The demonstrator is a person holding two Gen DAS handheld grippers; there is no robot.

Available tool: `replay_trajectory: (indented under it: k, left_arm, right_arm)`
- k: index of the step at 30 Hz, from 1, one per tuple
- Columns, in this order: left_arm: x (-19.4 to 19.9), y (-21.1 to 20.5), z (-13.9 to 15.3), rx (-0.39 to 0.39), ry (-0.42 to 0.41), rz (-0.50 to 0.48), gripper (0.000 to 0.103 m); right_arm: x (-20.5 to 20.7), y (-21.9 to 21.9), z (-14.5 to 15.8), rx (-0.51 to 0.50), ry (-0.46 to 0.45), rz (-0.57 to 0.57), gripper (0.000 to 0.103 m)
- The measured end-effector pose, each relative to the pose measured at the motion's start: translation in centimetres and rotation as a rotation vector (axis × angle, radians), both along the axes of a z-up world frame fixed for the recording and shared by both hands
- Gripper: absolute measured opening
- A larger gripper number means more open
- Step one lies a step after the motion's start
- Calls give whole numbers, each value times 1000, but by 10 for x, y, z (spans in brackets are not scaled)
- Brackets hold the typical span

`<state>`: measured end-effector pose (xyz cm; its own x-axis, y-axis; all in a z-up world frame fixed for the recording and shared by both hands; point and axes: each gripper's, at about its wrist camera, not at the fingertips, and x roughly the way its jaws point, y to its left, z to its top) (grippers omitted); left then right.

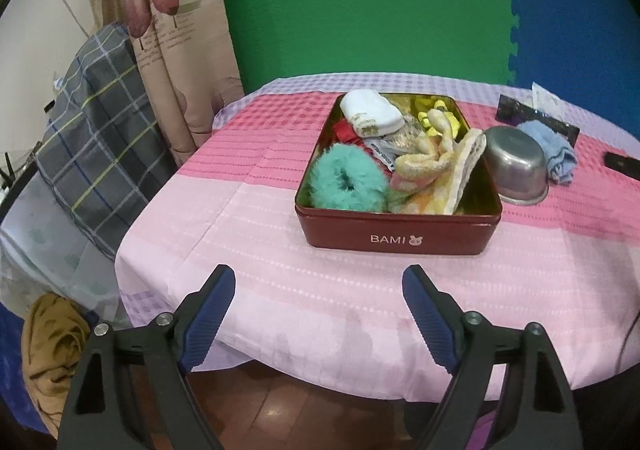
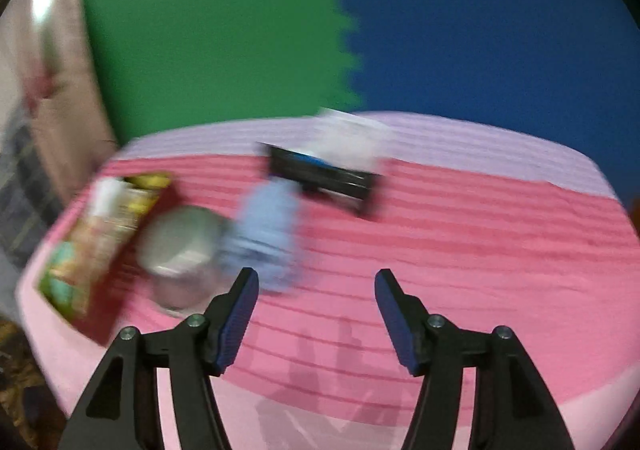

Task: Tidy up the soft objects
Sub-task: 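Reach the left tool to the blue towel and grasp it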

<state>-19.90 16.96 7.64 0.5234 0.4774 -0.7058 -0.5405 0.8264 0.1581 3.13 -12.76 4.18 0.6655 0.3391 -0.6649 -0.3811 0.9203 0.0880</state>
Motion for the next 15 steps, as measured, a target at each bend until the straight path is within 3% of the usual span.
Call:
replay_trajectory:
  k: [4,10,12,13,15]
  left_arm:
    - [3,-6,-3,33,27,-17,86]
    - [10,-17,-11,70,76,-52,88]
    - [12,-21,-14,80,91,-66,89]
    - [13,-22,-15,81,97,-74,89]
    - [14,-26,-17,78,105,-90,89]
  right_arm:
    - [24,-60,-18,-127,-6,-170,62]
    - [50,-123,-47,-280,43,-336,62]
    - [51,-137,-44,-223,48,-347,63]
    - [53,-137,-45,-228,50,-359,70]
    - [58,-136,-48,-252,67,-372,73]
